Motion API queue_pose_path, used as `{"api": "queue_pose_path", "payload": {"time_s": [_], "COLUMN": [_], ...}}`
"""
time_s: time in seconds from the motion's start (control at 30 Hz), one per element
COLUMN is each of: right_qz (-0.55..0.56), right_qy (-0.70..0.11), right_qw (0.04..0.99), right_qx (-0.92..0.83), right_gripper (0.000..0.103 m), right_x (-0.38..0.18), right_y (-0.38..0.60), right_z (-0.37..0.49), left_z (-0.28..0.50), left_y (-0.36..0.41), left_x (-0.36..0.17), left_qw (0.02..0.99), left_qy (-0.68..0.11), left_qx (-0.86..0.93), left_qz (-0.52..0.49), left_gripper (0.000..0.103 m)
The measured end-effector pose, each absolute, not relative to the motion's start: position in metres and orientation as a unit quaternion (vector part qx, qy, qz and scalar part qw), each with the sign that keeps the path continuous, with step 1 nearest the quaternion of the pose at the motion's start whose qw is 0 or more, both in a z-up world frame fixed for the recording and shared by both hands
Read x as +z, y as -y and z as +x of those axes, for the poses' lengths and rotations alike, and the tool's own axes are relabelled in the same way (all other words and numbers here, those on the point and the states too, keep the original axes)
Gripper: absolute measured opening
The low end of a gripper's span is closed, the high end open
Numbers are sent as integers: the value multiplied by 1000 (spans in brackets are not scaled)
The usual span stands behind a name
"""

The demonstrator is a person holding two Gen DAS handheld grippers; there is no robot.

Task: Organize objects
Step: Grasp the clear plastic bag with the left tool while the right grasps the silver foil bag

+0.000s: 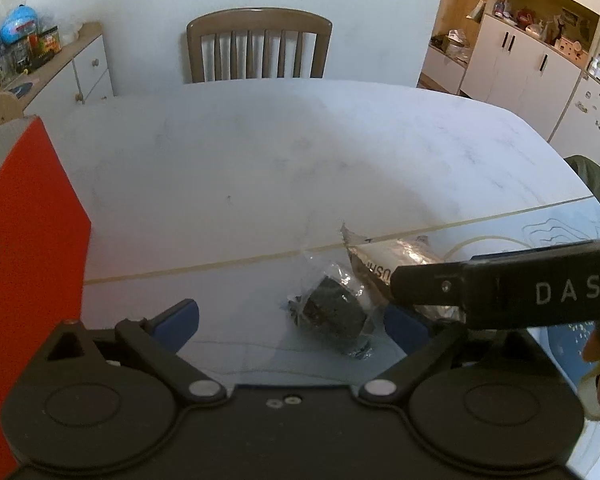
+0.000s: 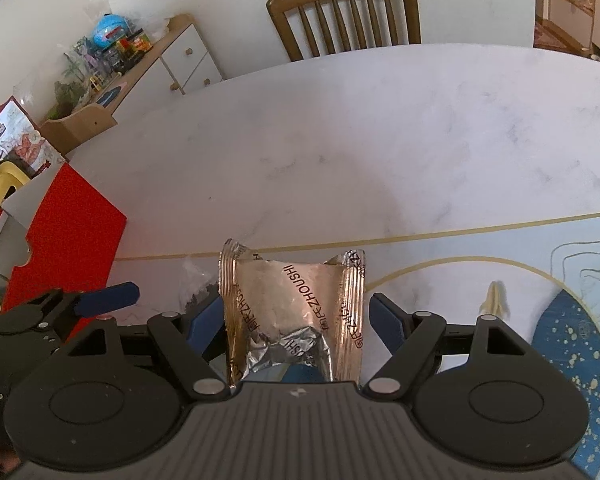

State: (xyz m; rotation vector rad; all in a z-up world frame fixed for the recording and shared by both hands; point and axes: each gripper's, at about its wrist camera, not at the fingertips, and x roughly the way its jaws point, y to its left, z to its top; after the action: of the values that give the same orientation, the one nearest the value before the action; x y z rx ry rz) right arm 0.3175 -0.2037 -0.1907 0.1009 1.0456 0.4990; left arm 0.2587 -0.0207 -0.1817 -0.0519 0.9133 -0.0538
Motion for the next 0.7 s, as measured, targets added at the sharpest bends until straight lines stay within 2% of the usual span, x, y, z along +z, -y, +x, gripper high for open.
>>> {"api": "queue_pose_path", "payload": {"time_s": [0.13, 0.3, 0.43, 0.47, 0.6, 0.63, 0.7], "right_qz": [53, 50, 53, 54, 50, 47, 49], "right_qy": [-497, -491, -488, -486, -479, -478, -479], "right_qw": [833, 834, 835, 836, 840, 842, 842], "right_qx": [239, 247, 248, 249, 249, 247, 242], "right_gripper": [79, 79, 79, 79, 67, 59, 56], "right_x": [-195, -197, -198, -198, -198, -198, -197], "right_y": [203, 201, 203, 203, 201, 200, 200], "right_z": [320, 319, 318, 318, 316, 315, 315], "left_z": [263, 267, 264, 264, 263, 262, 261], "left_y": [19, 19, 22, 22, 21, 21, 21], "left_x": [-186, -194, -195, -194, -194, -194, -194], "left_qw": [895, 892, 897, 897, 899, 900, 900], "left_qy": [-445, -450, -441, -439, -435, -434, -433], "left_qx": [-24, -32, -36, -38, -41, -41, -40], "left_qz": [-29, -29, -14, -14, -12, -10, -7], "left_gripper": [90, 74, 69, 64, 48, 46, 43]}}
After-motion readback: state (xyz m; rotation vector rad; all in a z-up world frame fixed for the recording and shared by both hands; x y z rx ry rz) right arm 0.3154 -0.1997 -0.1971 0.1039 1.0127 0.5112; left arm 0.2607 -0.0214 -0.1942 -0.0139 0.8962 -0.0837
